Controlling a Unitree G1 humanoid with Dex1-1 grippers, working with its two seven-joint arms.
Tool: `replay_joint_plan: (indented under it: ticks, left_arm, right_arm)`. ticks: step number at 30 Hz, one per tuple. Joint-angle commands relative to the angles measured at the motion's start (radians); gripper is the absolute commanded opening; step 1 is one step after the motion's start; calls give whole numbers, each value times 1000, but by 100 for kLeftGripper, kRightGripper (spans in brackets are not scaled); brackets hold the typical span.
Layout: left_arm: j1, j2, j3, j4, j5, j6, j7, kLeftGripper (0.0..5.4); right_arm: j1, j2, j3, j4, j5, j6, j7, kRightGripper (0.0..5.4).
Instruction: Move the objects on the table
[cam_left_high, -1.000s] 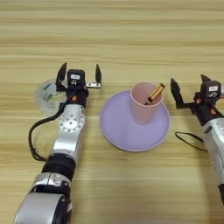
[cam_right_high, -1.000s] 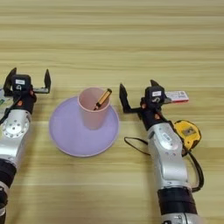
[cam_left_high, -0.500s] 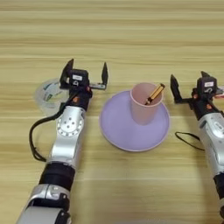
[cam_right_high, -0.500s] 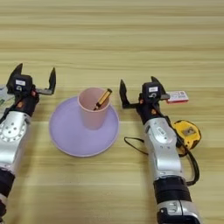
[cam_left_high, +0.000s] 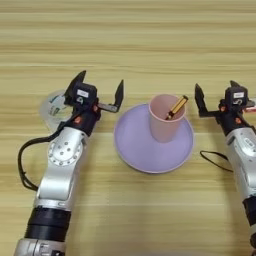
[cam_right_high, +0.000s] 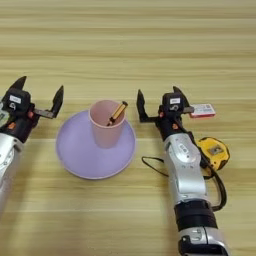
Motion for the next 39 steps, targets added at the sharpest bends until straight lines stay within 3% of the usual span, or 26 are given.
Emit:
replay_joint_plan:
  ticks: [1,9,15,22,26,39]
  left_arm:
    - [22,34,-8,-38,22,38,-21,540]
    - [41,96,-42,-95,23,85,-101,540]
    - [60,132,-69,-125,-17,135,-198,540]
    - [70,150,-62,-153,-61,191,-264,540]
    - [75,160,-74,-160,-53,200,-285,540]
    - [128,174,-215,-188,-41,177,-407,540]
  right_arm:
    - [-22,9,-1,6,-1,-10,-8,539]
    - [-26,11,-6,12,4,-8,-10,539]
    - [-29,11,-11,17,7,-9,-11,539]
    - [-32,14,-16,21,8,-10,-11,539]
    - [-33,14,-19,21,9,-9,-11,539]
    - [-34,18,-23,20,7,-8,-13,539]
